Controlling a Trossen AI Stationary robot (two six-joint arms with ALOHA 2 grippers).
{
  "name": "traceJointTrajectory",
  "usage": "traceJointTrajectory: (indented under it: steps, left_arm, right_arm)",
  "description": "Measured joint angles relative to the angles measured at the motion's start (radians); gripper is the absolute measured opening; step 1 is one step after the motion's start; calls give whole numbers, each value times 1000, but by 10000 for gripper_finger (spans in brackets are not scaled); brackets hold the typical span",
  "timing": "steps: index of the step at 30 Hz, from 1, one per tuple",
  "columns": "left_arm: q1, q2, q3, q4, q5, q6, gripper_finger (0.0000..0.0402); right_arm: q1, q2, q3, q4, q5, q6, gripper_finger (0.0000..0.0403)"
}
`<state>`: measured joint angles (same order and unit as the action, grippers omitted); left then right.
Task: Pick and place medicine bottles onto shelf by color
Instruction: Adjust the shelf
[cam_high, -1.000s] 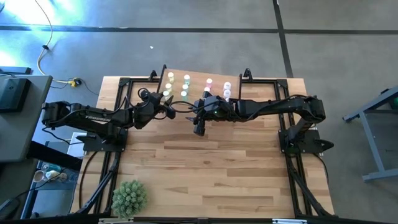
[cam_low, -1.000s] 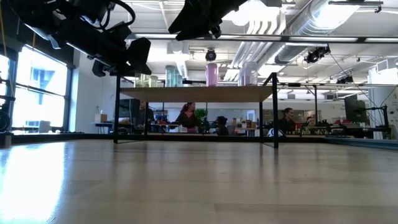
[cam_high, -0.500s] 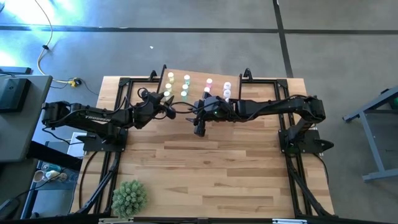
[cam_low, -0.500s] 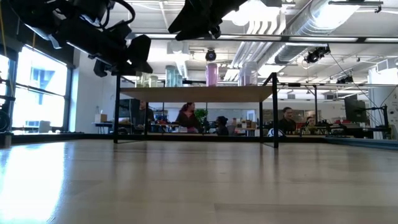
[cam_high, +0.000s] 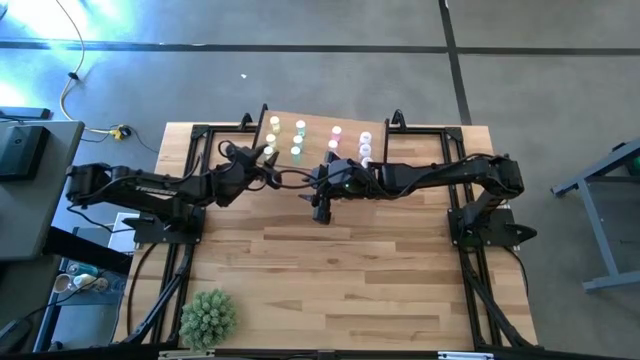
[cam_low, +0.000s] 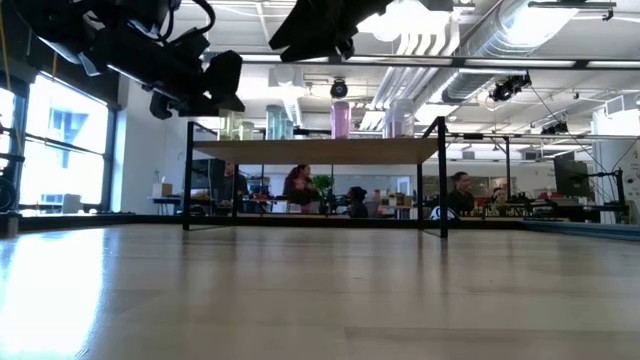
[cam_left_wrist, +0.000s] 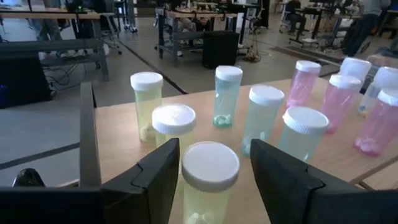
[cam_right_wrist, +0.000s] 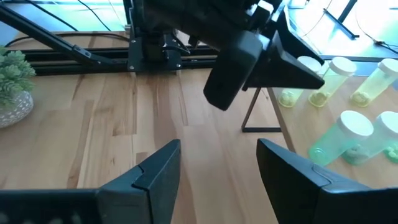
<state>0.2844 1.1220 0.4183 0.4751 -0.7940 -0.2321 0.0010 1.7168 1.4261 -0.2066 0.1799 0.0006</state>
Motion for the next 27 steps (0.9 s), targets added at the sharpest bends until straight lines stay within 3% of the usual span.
traceJointTrajectory:
  steps: [12,15,21,27]
  left_arm:
    - [-17,-121,0,-7,-3,83,186]
    - [-48,-163,0,-7,1,128,186]
    - [-126,-258,0,-14,112,207,186]
    - [-212,-314,0,-53,261,227,186]
  right_arm:
    - [0,-7,0,-14,2,0,201]
    - [0,-36,-1,-39,43,-6,201]
    - [0,-115,-1,-140,158,-36,201]
    - [0,-207,-1,-259,188,-89,201]
